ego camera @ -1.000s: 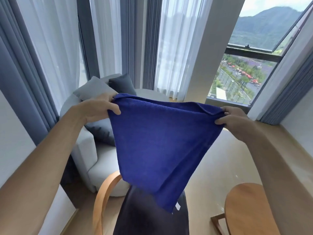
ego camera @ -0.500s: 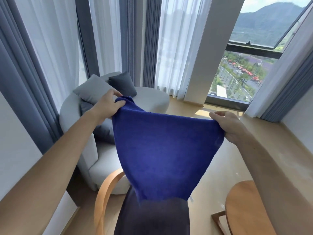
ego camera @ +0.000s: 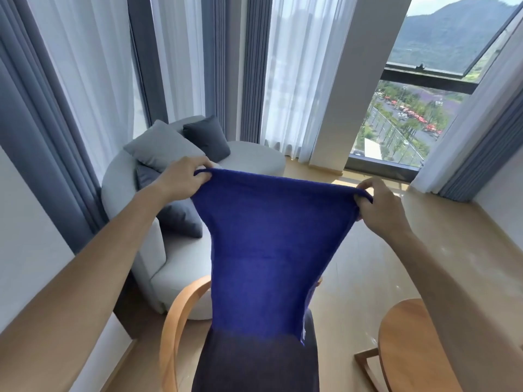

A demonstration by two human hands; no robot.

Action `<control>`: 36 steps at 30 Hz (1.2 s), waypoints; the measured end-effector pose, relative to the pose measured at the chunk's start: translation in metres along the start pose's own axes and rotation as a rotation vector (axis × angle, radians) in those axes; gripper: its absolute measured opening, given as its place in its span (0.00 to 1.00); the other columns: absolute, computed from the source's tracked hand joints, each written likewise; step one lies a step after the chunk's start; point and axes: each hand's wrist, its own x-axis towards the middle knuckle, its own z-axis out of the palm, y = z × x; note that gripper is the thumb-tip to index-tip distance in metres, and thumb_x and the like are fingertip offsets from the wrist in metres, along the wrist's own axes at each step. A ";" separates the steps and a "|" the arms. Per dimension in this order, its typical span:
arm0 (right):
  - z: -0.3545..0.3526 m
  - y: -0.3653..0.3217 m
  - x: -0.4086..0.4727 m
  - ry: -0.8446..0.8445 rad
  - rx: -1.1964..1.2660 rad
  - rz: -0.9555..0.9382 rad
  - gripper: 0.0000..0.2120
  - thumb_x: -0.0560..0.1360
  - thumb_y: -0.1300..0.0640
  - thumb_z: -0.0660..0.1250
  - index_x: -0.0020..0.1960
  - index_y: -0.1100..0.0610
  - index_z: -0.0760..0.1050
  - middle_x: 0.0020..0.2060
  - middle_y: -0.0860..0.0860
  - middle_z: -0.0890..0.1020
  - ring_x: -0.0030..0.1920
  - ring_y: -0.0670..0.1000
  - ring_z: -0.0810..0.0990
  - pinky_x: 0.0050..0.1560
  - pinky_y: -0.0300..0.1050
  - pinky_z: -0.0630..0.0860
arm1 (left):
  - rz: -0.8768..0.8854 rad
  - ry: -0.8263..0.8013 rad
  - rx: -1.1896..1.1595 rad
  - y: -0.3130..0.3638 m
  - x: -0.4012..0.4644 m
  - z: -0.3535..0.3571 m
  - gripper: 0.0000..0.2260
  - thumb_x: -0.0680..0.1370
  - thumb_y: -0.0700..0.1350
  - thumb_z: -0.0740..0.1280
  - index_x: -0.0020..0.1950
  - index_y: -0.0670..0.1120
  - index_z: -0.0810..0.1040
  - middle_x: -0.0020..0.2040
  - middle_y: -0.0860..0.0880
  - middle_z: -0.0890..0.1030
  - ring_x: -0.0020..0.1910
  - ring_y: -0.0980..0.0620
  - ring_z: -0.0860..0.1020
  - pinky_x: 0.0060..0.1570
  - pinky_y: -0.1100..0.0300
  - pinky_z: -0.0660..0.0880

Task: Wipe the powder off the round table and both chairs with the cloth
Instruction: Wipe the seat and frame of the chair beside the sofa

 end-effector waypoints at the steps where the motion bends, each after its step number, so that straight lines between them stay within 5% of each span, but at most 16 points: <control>1: 0.001 -0.002 0.002 -0.022 0.088 0.077 0.06 0.80 0.62 0.59 0.55 0.54 0.69 0.40 0.52 0.78 0.36 0.51 0.78 0.30 0.34 0.70 | -0.031 0.024 -0.020 -0.004 0.001 0.002 0.03 0.79 0.43 0.64 0.49 0.48 0.77 0.43 0.55 0.76 0.46 0.51 0.73 0.46 0.61 0.63; 6: 0.000 -0.006 0.009 -0.271 0.608 0.531 0.07 0.81 0.60 0.59 0.57 0.56 0.72 0.41 0.53 0.79 0.37 0.51 0.77 0.32 0.45 0.75 | -0.244 0.083 -0.248 -0.005 0.005 0.017 0.06 0.80 0.46 0.65 0.49 0.44 0.76 0.48 0.49 0.76 0.48 0.51 0.71 0.46 0.59 0.66; 8: -0.005 -0.004 0.010 -0.423 0.842 0.589 0.04 0.77 0.60 0.64 0.52 0.57 0.73 0.37 0.53 0.79 0.36 0.50 0.76 0.36 0.45 0.75 | -0.375 -0.065 -0.592 0.003 0.004 0.017 0.06 0.80 0.45 0.65 0.45 0.44 0.75 0.40 0.48 0.78 0.42 0.50 0.74 0.37 0.60 0.72; 10: -0.008 -0.001 0.009 -0.531 0.891 0.541 0.14 0.71 0.67 0.69 0.54 0.57 0.71 0.43 0.55 0.78 0.42 0.53 0.78 0.43 0.46 0.75 | -0.401 -0.269 -0.892 0.007 0.001 0.008 0.03 0.78 0.38 0.67 0.48 0.44 0.76 0.38 0.48 0.79 0.35 0.52 0.78 0.31 0.64 0.76; 11: -0.007 0.000 0.008 -0.545 0.823 0.500 0.21 0.70 0.72 0.68 0.59 0.58 0.71 0.49 0.57 0.78 0.48 0.55 0.78 0.46 0.47 0.76 | -0.366 -0.353 -0.947 0.004 0.000 0.004 0.11 0.75 0.32 0.67 0.54 0.45 0.75 0.41 0.46 0.78 0.36 0.52 0.80 0.33 0.63 0.77; 14: -0.005 0.000 -0.003 -0.437 0.370 0.329 0.29 0.69 0.77 0.64 0.68 0.59 0.70 0.53 0.57 0.79 0.51 0.54 0.78 0.46 0.43 0.76 | -0.188 -0.467 -0.660 0.000 -0.001 -0.006 0.28 0.71 0.25 0.65 0.65 0.49 0.73 0.47 0.44 0.77 0.45 0.49 0.78 0.43 0.60 0.77; 17: 0.003 0.001 -0.010 -0.251 0.024 0.100 0.18 0.74 0.72 0.63 0.63 0.61 0.75 0.49 0.53 0.80 0.48 0.51 0.76 0.42 0.39 0.72 | -0.007 -0.279 -0.140 0.001 -0.001 -0.003 0.19 0.74 0.30 0.65 0.60 0.50 0.77 0.48 0.54 0.78 0.45 0.59 0.75 0.43 0.75 0.69; 19: 0.009 0.002 -0.011 -0.136 -0.085 -0.008 0.12 0.78 0.67 0.61 0.59 0.61 0.76 0.46 0.52 0.79 0.47 0.51 0.75 0.39 0.37 0.68 | 0.011 -0.146 0.024 -0.002 0.001 0.006 0.10 0.78 0.36 0.65 0.56 0.47 0.79 0.47 0.52 0.78 0.44 0.55 0.74 0.39 0.71 0.66; 22: 0.013 0.003 -0.009 -0.055 -0.073 0.021 0.07 0.81 0.60 0.60 0.57 0.59 0.73 0.45 0.50 0.77 0.44 0.51 0.75 0.38 0.41 0.68 | -0.104 -0.008 0.060 -0.013 0.002 0.017 0.04 0.78 0.45 0.66 0.50 0.46 0.78 0.45 0.48 0.77 0.47 0.48 0.74 0.45 0.60 0.65; 25: 0.011 0.003 -0.003 -0.056 0.199 0.288 0.07 0.81 0.55 0.62 0.57 0.57 0.72 0.47 0.52 0.76 0.41 0.50 0.75 0.35 0.43 0.74 | -0.284 0.102 -0.108 -0.016 0.002 0.024 0.08 0.77 0.49 0.68 0.47 0.44 0.77 0.45 0.47 0.76 0.44 0.48 0.73 0.39 0.57 0.71; 28: 0.002 0.002 -0.001 -0.277 0.546 0.509 0.05 0.79 0.57 0.65 0.54 0.57 0.73 0.45 0.54 0.78 0.42 0.50 0.76 0.42 0.46 0.76 | -0.438 -0.101 -0.567 -0.010 0.000 0.023 0.08 0.77 0.45 0.70 0.51 0.44 0.75 0.43 0.47 0.77 0.37 0.52 0.75 0.29 0.62 0.74; 30: -0.004 0.006 -0.002 -0.426 0.603 0.482 0.12 0.76 0.65 0.68 0.58 0.58 0.73 0.49 0.57 0.79 0.49 0.55 0.78 0.49 0.51 0.78 | -0.425 -0.346 -0.856 -0.010 -0.002 0.015 0.14 0.74 0.33 0.69 0.57 0.44 0.74 0.45 0.44 0.79 0.40 0.50 0.80 0.35 0.61 0.79; 33: -0.006 0.008 -0.007 -0.341 0.321 0.313 0.18 0.72 0.72 0.67 0.60 0.61 0.75 0.54 0.58 0.79 0.55 0.58 0.77 0.55 0.51 0.77 | -0.223 -0.431 -0.602 -0.013 -0.002 0.006 0.24 0.71 0.25 0.66 0.61 0.48 0.76 0.50 0.42 0.80 0.47 0.46 0.79 0.51 0.55 0.77; 36: -0.001 0.010 -0.011 -0.175 0.036 0.109 0.10 0.76 0.68 0.65 0.56 0.61 0.78 0.47 0.54 0.81 0.49 0.54 0.78 0.44 0.39 0.73 | -0.057 -0.250 -0.095 -0.014 0.000 0.012 0.14 0.75 0.34 0.67 0.57 0.48 0.79 0.50 0.43 0.82 0.49 0.46 0.78 0.50 0.60 0.71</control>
